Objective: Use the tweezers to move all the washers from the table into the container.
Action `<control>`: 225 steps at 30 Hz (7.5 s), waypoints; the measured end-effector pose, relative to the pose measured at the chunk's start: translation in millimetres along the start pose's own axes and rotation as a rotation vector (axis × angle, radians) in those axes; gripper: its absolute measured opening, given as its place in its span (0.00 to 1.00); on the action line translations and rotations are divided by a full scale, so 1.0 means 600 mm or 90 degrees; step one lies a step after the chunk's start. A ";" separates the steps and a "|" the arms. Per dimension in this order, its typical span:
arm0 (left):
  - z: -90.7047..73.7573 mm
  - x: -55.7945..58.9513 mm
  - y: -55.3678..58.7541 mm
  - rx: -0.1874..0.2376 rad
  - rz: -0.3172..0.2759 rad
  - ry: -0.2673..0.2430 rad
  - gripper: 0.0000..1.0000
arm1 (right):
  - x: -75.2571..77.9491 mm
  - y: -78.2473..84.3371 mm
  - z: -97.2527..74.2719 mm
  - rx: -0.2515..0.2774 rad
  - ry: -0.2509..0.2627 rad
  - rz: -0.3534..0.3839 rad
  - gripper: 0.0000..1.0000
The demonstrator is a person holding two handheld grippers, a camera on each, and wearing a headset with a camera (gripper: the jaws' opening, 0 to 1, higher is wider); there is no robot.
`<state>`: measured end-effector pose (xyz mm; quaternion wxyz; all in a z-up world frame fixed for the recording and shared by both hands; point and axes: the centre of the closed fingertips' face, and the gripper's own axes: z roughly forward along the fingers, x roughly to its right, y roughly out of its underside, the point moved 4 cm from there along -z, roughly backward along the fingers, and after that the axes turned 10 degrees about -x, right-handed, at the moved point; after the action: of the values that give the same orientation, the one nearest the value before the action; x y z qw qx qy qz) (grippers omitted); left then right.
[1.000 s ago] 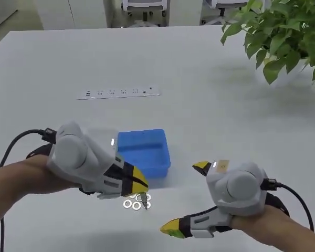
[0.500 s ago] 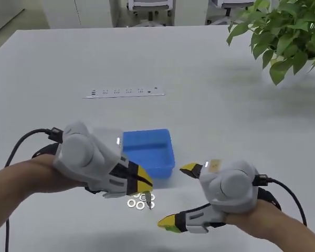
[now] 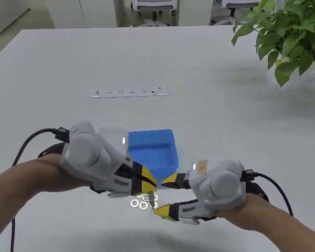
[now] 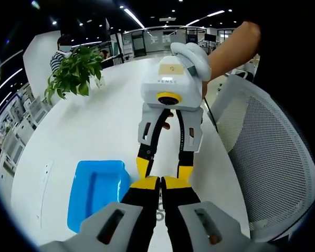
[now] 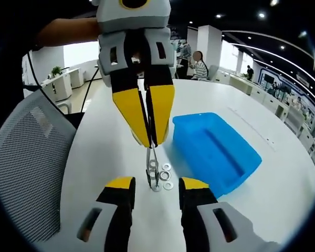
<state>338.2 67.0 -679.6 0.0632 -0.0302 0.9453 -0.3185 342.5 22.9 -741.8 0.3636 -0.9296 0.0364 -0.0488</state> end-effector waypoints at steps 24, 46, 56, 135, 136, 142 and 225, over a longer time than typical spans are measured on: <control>0.009 0.002 -0.001 -0.005 0.006 0.011 0.06 | -0.008 -0.010 0.024 -0.009 -0.038 -0.048 0.13; 0.001 0.000 0.002 -0.015 0.000 -0.011 0.07 | -0.007 -0.011 0.024 -0.007 -0.047 -0.019 0.10; -0.021 0.001 0.010 0.010 -0.043 -0.018 0.17 | -0.006 -0.009 0.021 -0.009 -0.045 -0.016 0.10; -0.097 -0.045 0.068 0.128 -0.247 -0.126 0.97 | 0.160 -0.111 0.025 0.064 -0.027 -0.030 0.11; -0.098 -0.049 0.069 0.129 -0.248 -0.127 0.96 | 0.161 -0.111 0.028 0.063 -0.029 -0.027 0.11; -0.102 -0.073 0.074 0.136 -0.257 -0.144 0.88 | 0.167 -0.107 0.045 0.059 -0.034 -0.026 0.11; -0.056 -0.162 0.033 0.101 -0.171 -0.151 0.06 | 0.169 -0.094 0.042 0.043 -0.042 0.007 0.26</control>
<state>429.5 112.3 -655.1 0.1336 -0.1884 0.8907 -0.3916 448.0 70.4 -715.5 0.3962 -0.9176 0.0280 -0.0172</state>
